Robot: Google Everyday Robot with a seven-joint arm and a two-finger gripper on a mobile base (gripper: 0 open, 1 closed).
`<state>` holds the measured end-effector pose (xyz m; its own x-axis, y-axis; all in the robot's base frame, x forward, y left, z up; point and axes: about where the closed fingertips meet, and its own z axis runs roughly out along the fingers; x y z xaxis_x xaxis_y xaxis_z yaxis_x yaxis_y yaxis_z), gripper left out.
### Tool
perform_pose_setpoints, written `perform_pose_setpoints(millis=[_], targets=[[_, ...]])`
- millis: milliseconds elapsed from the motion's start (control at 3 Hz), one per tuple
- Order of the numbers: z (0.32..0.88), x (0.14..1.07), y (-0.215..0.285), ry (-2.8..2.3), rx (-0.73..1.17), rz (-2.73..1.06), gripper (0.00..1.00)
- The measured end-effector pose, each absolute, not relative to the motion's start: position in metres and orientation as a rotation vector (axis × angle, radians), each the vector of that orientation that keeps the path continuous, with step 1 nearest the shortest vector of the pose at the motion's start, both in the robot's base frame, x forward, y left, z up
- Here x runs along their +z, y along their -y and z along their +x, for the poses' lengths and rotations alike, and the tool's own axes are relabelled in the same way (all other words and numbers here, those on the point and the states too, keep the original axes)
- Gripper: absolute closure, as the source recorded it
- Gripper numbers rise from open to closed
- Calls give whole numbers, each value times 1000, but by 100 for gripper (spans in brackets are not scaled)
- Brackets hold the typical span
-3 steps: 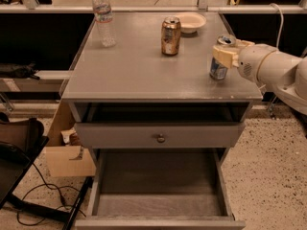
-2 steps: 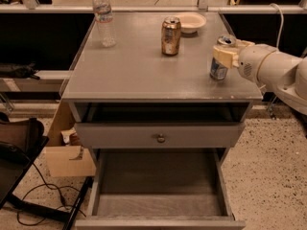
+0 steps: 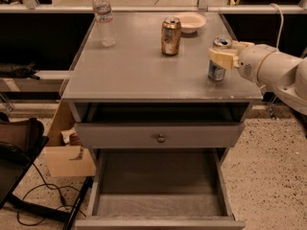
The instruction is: Pick redbull can from middle drawer and place on counter
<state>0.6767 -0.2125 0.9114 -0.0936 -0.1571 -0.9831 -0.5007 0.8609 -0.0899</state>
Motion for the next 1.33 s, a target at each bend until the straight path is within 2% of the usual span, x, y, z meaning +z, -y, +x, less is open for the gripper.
perform_pose_setpoints(millis=[333,667,1333], targets=[[677,911,212,-1662,310,-517,0],[670,929,223,-1647,321,-492,0],[604,995,288,-1579,212,-402,0]])
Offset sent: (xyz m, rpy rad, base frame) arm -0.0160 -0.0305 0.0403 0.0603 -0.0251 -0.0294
